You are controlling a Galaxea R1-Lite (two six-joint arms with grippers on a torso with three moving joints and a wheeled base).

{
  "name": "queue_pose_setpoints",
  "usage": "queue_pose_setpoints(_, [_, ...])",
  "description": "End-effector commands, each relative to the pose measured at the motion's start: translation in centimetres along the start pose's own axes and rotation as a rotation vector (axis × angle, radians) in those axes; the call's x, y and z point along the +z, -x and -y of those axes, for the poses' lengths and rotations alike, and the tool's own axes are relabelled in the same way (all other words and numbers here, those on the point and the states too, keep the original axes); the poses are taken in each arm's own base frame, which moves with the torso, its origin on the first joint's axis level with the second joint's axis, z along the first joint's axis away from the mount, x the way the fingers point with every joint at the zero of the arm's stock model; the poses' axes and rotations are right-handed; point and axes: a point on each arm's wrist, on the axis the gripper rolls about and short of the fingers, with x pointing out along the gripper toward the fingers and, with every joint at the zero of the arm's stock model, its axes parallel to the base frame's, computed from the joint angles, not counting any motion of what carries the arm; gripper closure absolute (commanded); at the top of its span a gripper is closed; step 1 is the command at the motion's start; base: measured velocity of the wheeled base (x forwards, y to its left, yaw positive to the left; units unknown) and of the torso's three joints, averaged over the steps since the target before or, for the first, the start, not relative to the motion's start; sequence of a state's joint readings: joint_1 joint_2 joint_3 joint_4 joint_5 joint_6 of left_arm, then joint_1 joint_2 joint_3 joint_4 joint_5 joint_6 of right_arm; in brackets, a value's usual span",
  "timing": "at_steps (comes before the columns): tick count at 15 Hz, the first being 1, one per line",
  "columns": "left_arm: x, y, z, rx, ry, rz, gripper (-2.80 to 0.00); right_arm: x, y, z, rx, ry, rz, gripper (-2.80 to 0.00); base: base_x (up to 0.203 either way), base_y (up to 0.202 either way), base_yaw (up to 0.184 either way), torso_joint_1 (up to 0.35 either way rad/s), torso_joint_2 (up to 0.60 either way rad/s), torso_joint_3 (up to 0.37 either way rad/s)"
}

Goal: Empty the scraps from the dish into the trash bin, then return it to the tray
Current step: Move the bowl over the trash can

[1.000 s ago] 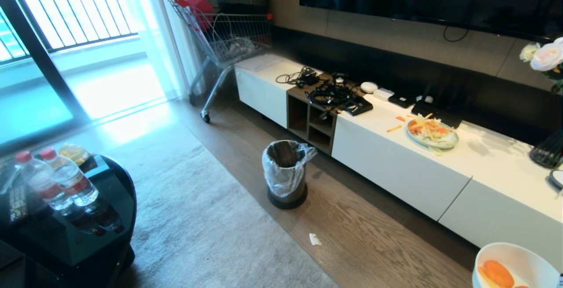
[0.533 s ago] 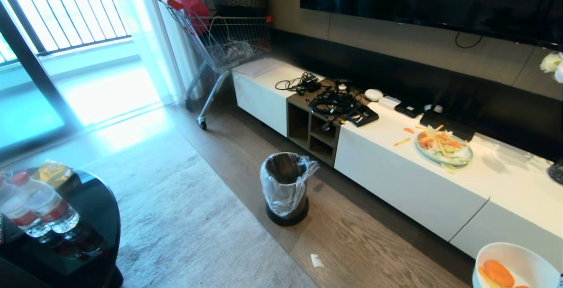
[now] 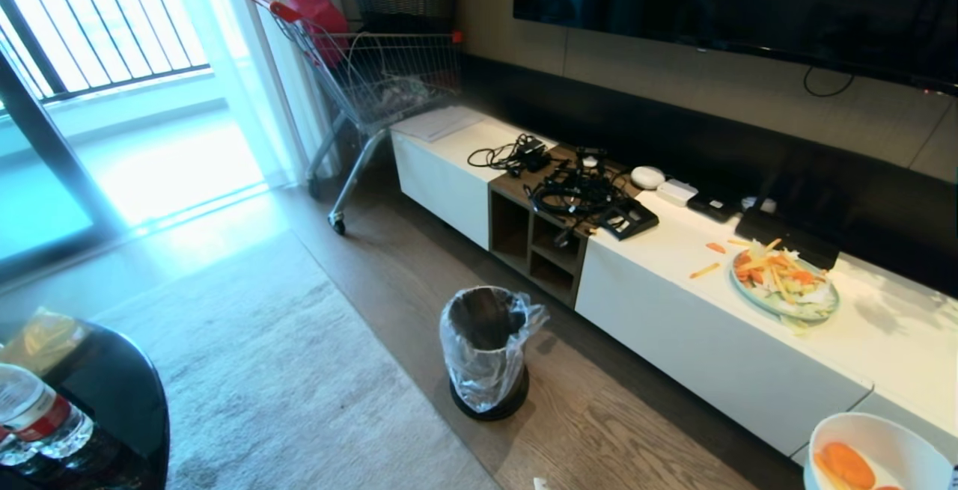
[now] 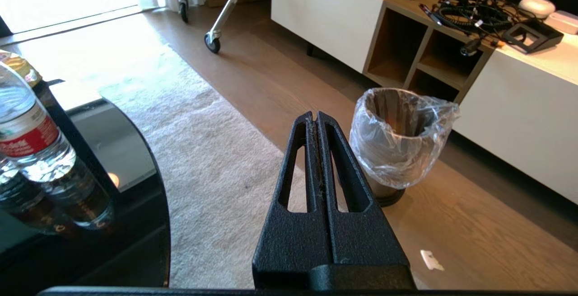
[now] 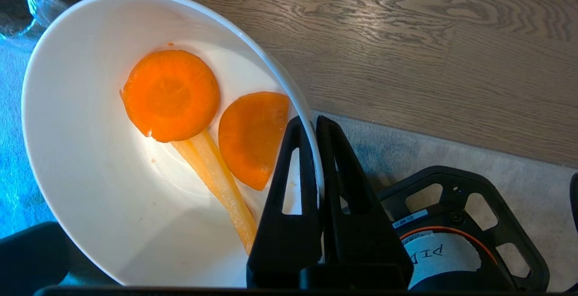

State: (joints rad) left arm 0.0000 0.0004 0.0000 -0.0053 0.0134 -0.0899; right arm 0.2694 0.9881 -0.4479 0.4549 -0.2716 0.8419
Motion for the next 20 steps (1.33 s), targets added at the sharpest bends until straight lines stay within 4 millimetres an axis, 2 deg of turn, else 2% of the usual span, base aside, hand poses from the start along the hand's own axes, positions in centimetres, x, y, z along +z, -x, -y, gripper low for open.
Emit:
queue_pose_setpoints(1, [0.01, 0.00, 0.00, 0.000, 0.001, 0.001, 0.00, -0.03, -0.02, 0.03, -0.006, -0.003, -0.002, 0.00, 0.153, 0.000, 0.008, 0.007, 0.00, 0.007])
queue_pose_setpoints(14, [0.01, 0.00, 0.00, 0.000, 0.002, 0.001, 0.00, 0.07, -0.12, -0.12, -0.010, 0.000, -0.005, 0.00, 0.006, 0.000, 0.000, 0.001, 0.00, -0.005])
queue_pose_setpoints(20, [0.01, 0.00, 0.00, 0.000, 0.002, 0.001, 0.00, 0.10, -0.13, -0.17, -0.009, 0.001, -0.004, 0.00, 0.000, 0.000, 0.000, 0.003, 0.00, -0.176])
